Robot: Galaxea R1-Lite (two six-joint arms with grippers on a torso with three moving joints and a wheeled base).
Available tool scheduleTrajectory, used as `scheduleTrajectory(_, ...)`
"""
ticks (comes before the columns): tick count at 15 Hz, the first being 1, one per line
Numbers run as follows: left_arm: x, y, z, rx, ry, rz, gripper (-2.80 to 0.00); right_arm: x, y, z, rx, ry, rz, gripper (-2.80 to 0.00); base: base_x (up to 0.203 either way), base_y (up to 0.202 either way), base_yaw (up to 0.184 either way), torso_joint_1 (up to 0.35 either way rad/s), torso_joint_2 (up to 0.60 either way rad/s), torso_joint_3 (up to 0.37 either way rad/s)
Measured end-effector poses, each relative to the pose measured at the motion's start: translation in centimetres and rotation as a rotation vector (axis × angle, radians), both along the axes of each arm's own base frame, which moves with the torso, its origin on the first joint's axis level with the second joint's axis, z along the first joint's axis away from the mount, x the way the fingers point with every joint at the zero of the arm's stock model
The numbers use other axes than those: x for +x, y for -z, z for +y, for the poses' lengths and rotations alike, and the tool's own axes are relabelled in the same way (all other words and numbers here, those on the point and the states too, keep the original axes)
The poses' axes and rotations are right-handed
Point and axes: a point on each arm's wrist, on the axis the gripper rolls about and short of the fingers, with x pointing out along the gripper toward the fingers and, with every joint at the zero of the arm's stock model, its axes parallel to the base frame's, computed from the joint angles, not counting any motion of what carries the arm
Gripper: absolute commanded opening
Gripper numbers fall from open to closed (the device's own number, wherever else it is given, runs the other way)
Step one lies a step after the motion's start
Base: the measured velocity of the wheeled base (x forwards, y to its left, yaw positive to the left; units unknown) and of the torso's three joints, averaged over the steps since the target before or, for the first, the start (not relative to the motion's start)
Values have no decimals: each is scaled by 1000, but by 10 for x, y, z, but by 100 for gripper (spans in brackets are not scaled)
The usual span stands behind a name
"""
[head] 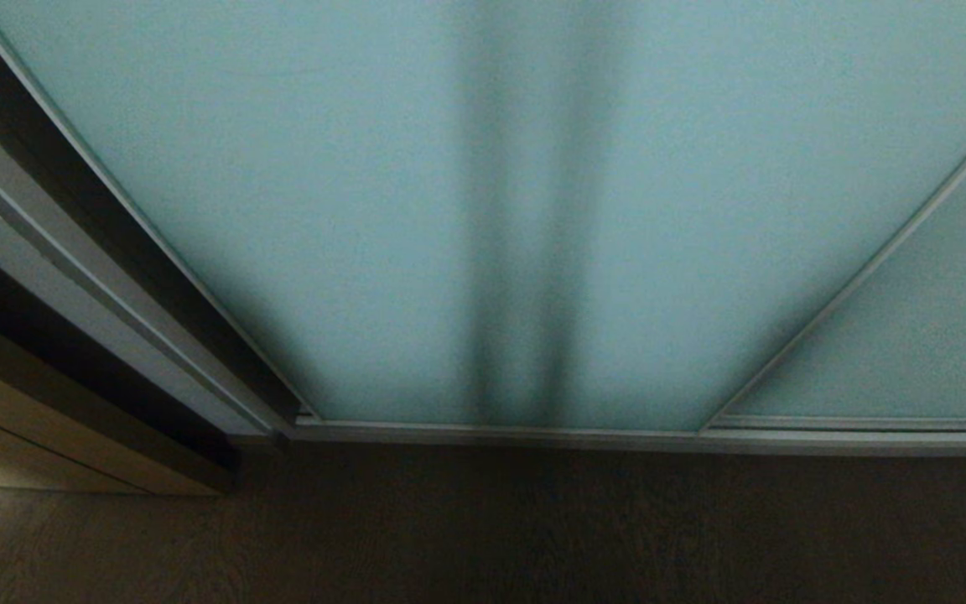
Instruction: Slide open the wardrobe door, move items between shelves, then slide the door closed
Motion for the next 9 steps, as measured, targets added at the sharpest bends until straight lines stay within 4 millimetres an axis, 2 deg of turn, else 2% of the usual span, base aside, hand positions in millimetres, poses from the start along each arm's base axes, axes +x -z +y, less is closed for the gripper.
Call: scheduleTrajectory(9, 0, 0, 0, 0, 0, 0, -280, 0, 0, 0, 64, 2, 0, -280, 0, 0, 0, 0, 0, 0)
